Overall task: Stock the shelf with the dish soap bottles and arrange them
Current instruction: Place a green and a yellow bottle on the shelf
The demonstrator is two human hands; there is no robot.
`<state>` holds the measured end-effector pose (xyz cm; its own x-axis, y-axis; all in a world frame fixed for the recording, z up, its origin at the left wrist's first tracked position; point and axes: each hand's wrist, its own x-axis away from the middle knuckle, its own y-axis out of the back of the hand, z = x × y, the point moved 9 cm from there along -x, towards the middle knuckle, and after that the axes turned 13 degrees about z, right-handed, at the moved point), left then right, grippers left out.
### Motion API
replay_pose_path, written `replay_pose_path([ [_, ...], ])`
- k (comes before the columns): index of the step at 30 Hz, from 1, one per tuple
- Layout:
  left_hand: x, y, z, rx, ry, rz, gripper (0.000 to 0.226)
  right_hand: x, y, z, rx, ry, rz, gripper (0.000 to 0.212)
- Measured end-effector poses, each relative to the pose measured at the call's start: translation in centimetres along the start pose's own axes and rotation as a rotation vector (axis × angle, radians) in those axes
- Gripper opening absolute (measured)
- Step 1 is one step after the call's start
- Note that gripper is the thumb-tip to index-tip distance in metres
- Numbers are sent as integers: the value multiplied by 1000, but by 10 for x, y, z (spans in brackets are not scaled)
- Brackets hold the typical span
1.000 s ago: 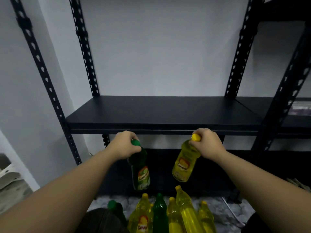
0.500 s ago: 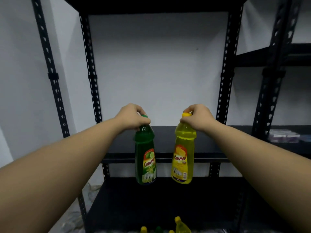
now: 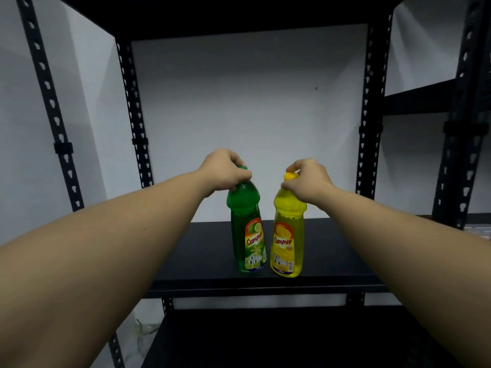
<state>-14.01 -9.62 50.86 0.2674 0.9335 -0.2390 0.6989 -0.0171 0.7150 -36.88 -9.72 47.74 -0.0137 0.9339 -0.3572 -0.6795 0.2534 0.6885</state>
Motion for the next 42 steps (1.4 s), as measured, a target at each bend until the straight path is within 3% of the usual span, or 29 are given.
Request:
replay_pose_path([
  [8, -38, -20, 43, 29, 22, -49, 15, -33, -22, -14, -43, 20, 9, 45],
  [16, -45, -41, 47, 167, -49, -30, 31, -16, -35, -36, -221, 52, -95, 41],
  [18, -38, -47, 49, 171, -67, -49, 43, -9, -43, -41, -240, 44, -58, 48],
  [23, -22, -65, 70, 211, -51, -98, 75, 9, -69, -58, -227, 34, 32, 88],
  [28, -10, -103, 95, 267, -62, -39, 114, 28, -109, -103, -208, -151, 127, 79],
  [30, -9, -114, 110, 252, -3, -58, 109, 35, -121, -117, -175, -188, 143, 80],
  [33, -12, -123, 131, 201, 116, -64, 85, 38, -125, -128, -234, -166, 110, 73],
  [35, -16, -126, 136, 227, 111, -17, 77, 37, -123, -129, -254, -153, 113, 71],
  [42, -16, -135, 139, 257, 70, 83, 74, 40, -121, -138, -293, -120, 169, 70],
])
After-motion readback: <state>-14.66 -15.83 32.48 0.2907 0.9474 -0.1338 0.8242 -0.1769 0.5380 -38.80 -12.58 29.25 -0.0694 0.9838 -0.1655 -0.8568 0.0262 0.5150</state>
